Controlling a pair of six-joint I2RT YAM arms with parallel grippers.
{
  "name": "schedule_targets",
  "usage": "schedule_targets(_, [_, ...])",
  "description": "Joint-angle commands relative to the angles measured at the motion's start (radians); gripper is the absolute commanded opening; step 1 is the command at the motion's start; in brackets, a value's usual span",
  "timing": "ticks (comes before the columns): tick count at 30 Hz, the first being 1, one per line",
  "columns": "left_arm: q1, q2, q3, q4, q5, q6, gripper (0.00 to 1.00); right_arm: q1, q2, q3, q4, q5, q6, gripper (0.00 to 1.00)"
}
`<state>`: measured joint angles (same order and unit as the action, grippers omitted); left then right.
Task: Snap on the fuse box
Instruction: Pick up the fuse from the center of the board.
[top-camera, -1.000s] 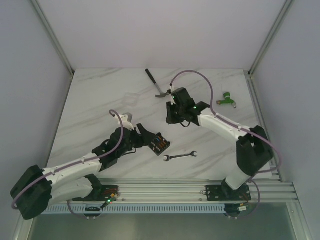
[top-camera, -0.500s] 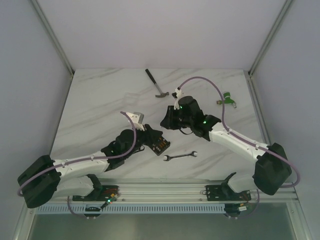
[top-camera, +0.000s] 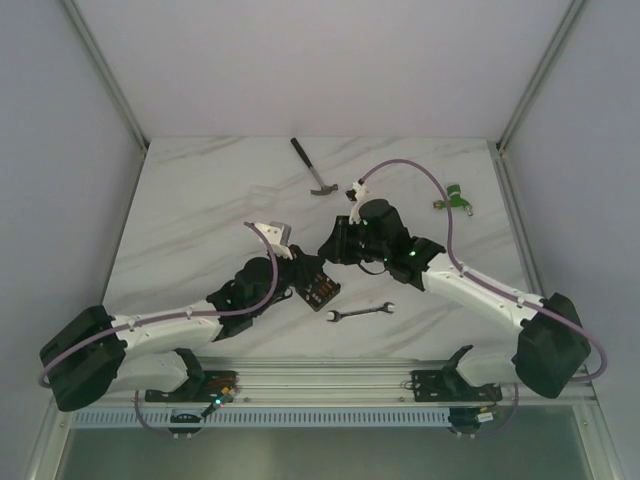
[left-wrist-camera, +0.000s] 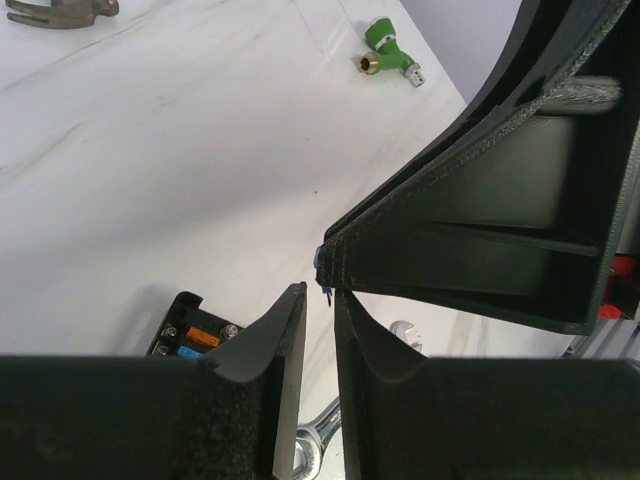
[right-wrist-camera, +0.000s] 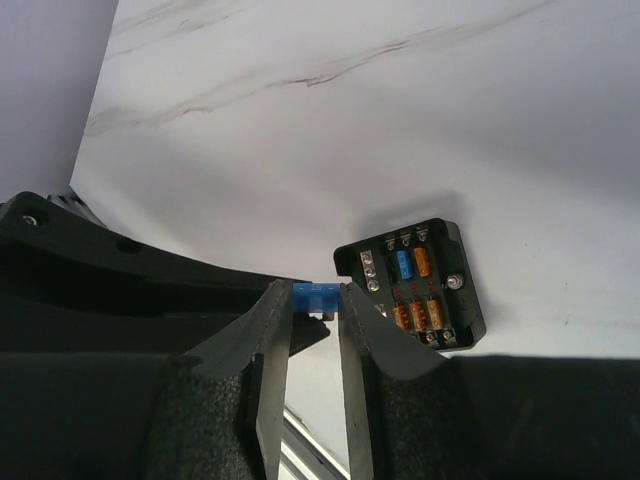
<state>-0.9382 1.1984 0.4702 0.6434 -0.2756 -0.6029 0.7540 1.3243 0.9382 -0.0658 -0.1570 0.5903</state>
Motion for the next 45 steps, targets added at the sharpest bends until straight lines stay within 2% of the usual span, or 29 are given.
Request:
schedule_targets(1, [-0.004, 0.012, 0.034, 0.044, -0.024, 0.021, 0.24, 0.008, -0.028, -0.023, 0.043, -0.006, 0.023, 0.21])
schedule_targets(3, [-0.004, 0.013, 0.037, 0.040, -0.026, 0.028, 0.20, 0.009, -0.032, -0.032, 0.053, -0.009, 0.029, 0.21])
schedule_targets(7, [-0.004, 0.009, 0.040, 0.024, -0.016, 0.069, 0.05, 0.010, -0.035, -0.049, 0.080, -0.022, 0.034, 0.22])
schedule_targets(9, [-0.004, 0.003, 0.041, 0.013, -0.003, 0.098, 0.03, 0.010, -0.039, -0.057, 0.099, -0.029, 0.035, 0.24])
schedule_targets(13, [-0.005, -0.017, 0.049, -0.034, 0.028, 0.164, 0.01, 0.003, -0.037, -0.041, 0.105, -0.083, -0.013, 0.38])
schedule_targets(15, [0.000, -0.033, 0.057, -0.075, 0.049, 0.202, 0.00, -0.015, -0.041, -0.029, 0.100, -0.135, -0.058, 0.40])
schedule_targets(18, [0.019, -0.062, 0.061, -0.122, 0.115, 0.245, 0.00, -0.067, -0.068, -0.018, 0.086, -0.224, -0.179, 0.43])
schedule_targets(21, [0.051, -0.098, 0.061, -0.157, 0.212, 0.264, 0.00, -0.108, -0.087, 0.010, 0.049, -0.377, -0.329, 0.45])
schedule_targets(26, [0.091, -0.145, 0.063, -0.181, 0.396, 0.281, 0.00, -0.149, -0.098, 0.060, -0.044, -0.610, -0.557, 0.45])
schedule_targets(30, [0.101, -0.170, 0.081, -0.207, 0.517, 0.304, 0.00, -0.160, -0.091, 0.104, -0.139, -0.721, -0.707, 0.44])
schedule_targets(36, [0.102, -0.197, 0.097, -0.222, 0.606, 0.320, 0.00, -0.163, -0.088, 0.126, -0.215, -0.775, -0.822, 0.44])
schedule_targets(45, [0.102, -0.189, 0.103, -0.212, 0.670, 0.313, 0.00, -0.167, -0.087, 0.126, -0.265, -0.820, -0.890, 0.30])
